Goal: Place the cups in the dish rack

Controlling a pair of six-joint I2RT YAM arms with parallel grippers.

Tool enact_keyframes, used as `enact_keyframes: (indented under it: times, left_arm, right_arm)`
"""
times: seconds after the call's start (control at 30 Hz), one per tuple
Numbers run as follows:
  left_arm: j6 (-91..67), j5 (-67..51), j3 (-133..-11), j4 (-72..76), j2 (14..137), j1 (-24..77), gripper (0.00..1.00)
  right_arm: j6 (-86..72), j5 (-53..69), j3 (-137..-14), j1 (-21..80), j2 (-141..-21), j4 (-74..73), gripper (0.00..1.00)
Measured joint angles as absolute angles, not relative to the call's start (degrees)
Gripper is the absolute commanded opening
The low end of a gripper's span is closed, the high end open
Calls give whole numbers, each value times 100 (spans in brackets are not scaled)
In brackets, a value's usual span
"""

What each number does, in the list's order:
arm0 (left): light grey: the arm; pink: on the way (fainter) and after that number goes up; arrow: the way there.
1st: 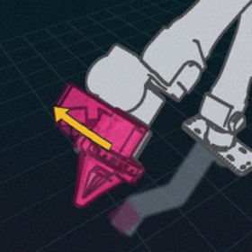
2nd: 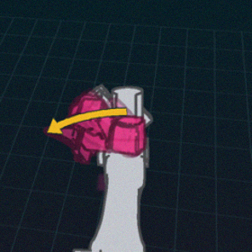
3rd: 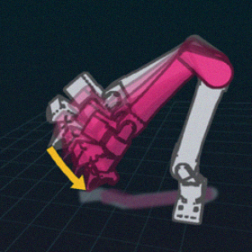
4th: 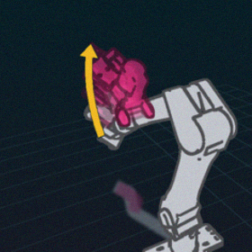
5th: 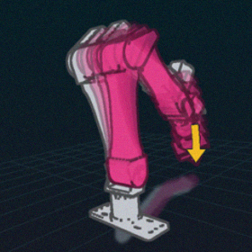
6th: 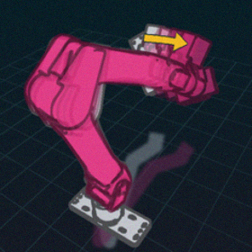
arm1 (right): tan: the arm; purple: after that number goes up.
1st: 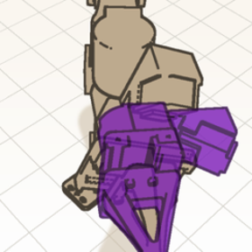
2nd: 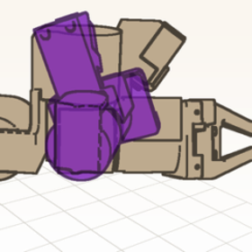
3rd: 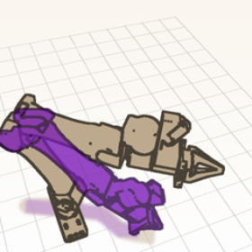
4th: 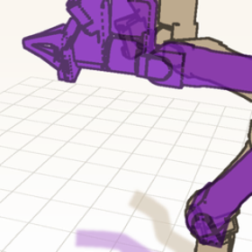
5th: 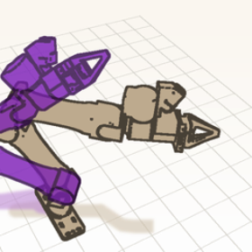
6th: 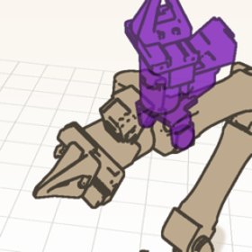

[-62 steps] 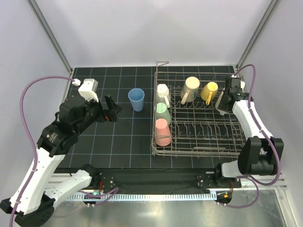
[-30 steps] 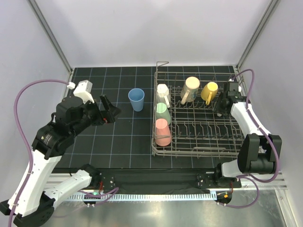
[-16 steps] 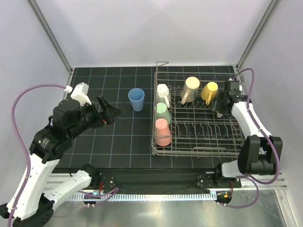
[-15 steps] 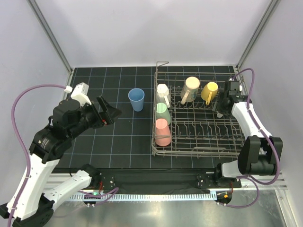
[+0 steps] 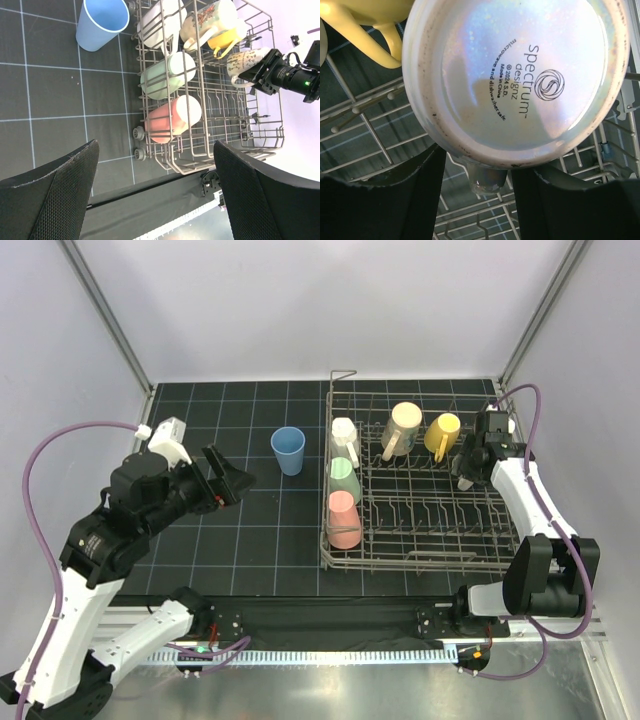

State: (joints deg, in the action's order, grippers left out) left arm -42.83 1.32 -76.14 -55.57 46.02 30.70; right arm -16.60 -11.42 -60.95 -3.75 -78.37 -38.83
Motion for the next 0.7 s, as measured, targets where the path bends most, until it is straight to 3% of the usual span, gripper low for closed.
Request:
enact_keyframes:
  times: [0.13, 0.23, 0.27, 0.33, 0.7]
  left_arm:
    - [-4259, 123, -7614, -5599, 4628, 3070, 93]
    - [-4200, 121, -7614, -5621, 4696, 3070, 93]
    - [-4176, 121, -7616, -5623, 4729, 3070, 93]
    - [-4145, 121, -7616, -5634, 4799, 3070, 93]
    - [-3997, 121, -7616, -5642, 4967, 3070, 93]
  right_arm:
    - [-1664, -1151, -6095, -375, -7850, -3885, 43]
    - [-1671, -1192, -6106, -375, -7924, -3898, 27]
    - [-1678, -1184, -6121, -375, -7966, -3909, 15]
    - [-1741, -1225, -6195, -419, -8012, -3964, 5]
    - [-1745, -1079, -6733, -432, -8274, -4534, 4]
